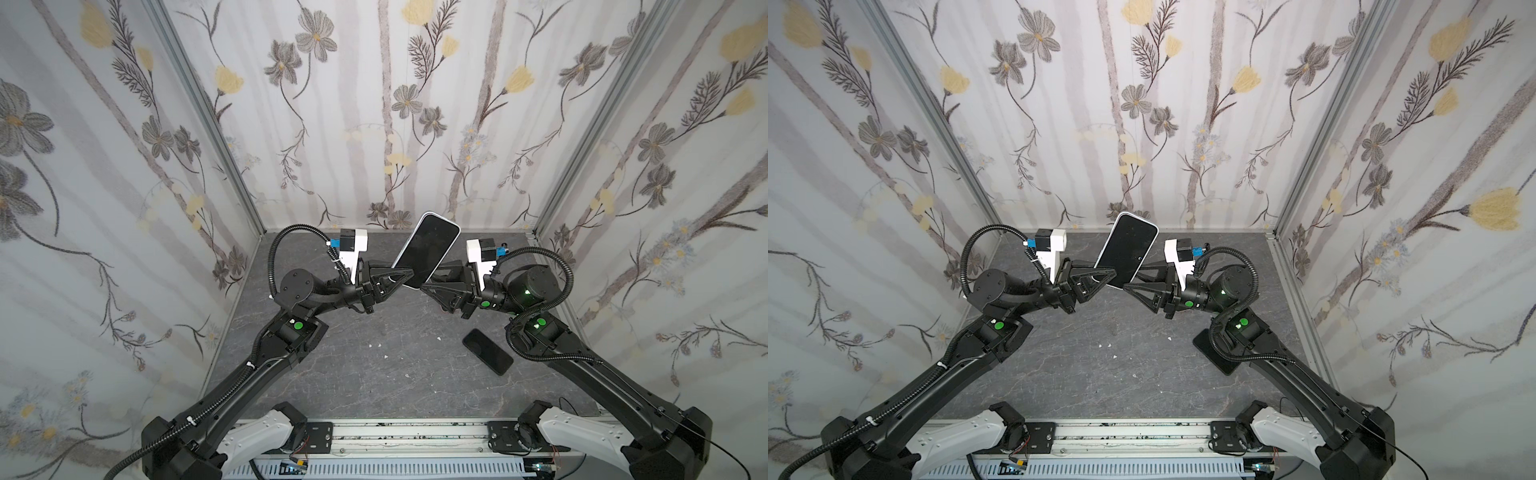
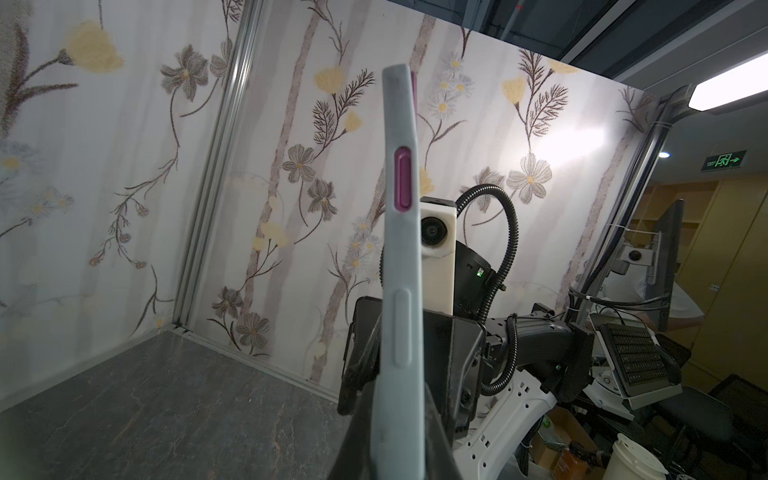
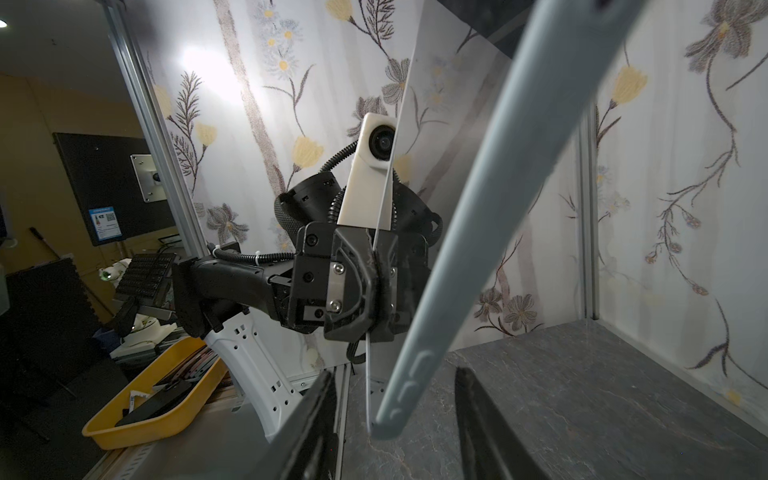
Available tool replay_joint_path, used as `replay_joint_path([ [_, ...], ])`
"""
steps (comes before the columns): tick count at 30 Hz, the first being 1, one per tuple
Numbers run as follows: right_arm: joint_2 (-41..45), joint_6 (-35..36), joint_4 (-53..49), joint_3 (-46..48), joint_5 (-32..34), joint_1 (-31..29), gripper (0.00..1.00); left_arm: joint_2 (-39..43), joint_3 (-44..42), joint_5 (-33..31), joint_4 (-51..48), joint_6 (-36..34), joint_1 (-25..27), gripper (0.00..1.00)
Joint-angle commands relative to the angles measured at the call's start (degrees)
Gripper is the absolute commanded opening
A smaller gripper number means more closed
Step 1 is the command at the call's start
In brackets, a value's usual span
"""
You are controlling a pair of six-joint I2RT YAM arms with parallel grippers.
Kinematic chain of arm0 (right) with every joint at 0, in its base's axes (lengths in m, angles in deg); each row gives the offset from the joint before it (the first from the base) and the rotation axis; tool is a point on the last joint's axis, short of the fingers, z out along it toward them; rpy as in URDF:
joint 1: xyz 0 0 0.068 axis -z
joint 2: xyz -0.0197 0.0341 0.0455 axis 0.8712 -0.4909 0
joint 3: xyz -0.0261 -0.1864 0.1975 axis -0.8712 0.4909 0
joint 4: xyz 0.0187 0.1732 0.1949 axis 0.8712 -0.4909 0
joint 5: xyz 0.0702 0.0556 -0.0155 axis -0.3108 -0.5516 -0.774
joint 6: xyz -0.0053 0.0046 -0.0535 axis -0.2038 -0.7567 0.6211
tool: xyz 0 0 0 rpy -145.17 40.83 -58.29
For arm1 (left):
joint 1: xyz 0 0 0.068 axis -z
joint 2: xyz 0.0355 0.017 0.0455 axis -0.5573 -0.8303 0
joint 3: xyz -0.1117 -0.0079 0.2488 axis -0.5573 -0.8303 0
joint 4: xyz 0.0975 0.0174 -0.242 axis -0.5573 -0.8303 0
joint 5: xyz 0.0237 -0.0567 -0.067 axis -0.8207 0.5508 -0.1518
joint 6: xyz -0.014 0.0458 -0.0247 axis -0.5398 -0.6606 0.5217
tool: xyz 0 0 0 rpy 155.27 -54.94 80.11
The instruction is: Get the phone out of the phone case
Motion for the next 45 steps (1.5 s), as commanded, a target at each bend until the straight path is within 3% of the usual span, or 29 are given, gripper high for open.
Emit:
replay_joint_path([
  [1, -0.7, 0.4, 0.0, -1.0, -2.2, -0.3, 0.44, -0.3, 1.0, 1.5, 5.0, 0.8, 0.3, 0.0],
  [22, -0.5, 0.3, -4.8, -2.8, -3.2, -0.5, 0.3, -1.9, 0.7, 7.0, 4.8, -0.1, 1.7, 0.0],
  [35, -0.2, -2.4, -3.2, -2.8, -1.9, -0.7, 0.18, -2.6, 0.6, 6.9, 4.9, -1.1, 1.8, 0.0],
  [45, 1.0, -1.2, -3.7, -1.9, 0.9, -0.8, 0.0, -1.9, -0.5, 4.8, 4.8, -3.3, 1.7, 0.0],
])
